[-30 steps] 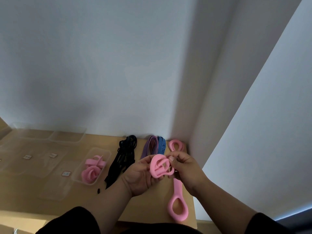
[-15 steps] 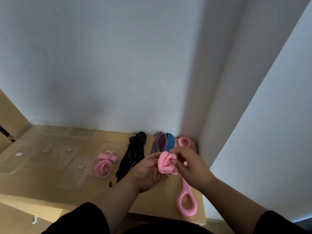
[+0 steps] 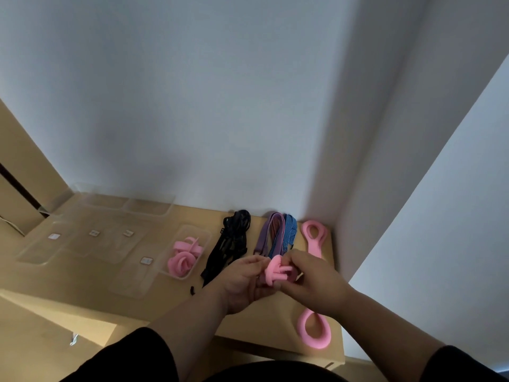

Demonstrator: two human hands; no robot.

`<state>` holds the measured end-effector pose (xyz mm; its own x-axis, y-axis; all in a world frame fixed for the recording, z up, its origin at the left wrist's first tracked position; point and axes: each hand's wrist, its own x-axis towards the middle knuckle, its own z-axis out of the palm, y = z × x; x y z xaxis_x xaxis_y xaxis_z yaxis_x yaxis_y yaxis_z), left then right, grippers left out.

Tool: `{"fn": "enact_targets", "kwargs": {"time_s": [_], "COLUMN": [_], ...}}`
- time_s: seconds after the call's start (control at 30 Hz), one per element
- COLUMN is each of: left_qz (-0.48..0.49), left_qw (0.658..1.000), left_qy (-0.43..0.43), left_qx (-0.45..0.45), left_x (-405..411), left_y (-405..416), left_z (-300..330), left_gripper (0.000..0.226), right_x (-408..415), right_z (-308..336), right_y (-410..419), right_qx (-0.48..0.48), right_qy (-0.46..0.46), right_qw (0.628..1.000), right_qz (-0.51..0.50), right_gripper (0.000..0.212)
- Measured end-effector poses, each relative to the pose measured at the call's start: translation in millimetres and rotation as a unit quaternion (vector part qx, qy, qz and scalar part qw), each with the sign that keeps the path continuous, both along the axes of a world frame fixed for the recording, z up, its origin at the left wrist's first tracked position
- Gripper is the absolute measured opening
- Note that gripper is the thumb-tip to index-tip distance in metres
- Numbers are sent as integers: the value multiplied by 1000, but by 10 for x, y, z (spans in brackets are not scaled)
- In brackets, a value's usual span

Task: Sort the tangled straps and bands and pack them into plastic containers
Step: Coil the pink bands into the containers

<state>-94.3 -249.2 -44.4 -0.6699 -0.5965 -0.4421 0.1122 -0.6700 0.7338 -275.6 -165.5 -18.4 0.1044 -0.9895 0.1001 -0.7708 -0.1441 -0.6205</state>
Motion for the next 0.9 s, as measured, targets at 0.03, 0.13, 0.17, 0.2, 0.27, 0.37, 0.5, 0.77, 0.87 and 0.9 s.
{"fn": "enact_targets", "kwargs": {"time_s": [0.03,0.13,0.17,0.2,0.27,0.37,0.5,0.77,0.87,0.9], "left_qz": [-7,-12,-6,-1,1,-10,18,41,39,36], "left_qw": [1000,998,998,997,990,972,967,973,969,970], "left_qy": [-8,-21,-21,-24,-37,-51,-64,-89,-105,-111], "left_qx": [-14,-50,-62,-79,-135,-230,-248,-211,-218,-215], "left_x": [20,75,93,112,160,262,433,977,1209,1284], "left_y": [-5,-15,-10,-1,9,17,17,-96,-176,-207], "left_z": [-8,-13,-7,-4,8,5,52,6,-34,-50], "left_gripper": [35,39,40,41,48,49,32,31,36,37], "right_x": [9,61,83,110,175,289,445,861,1048,1104], "right_z": [-12,-57,-61,-64,-68,-66,-94,-205,-216,-214], "right_y": [-6,-25,-37,-51,-84,-148,-249,-480,-571,-605], "right_qx": [4,20,19,18,12,6,2,20,40,53], "right_qy": [-1,-25,-28,-18,17,38,41,-15,5,5], "right_qw": [1000,999,999,999,999,999,999,1000,999,998], "right_qz": [3,-11,-24,-31,-29,-17,-15,5,21,26], "right_gripper": [23,12,11,11,8,6,4,15,17,18]}}
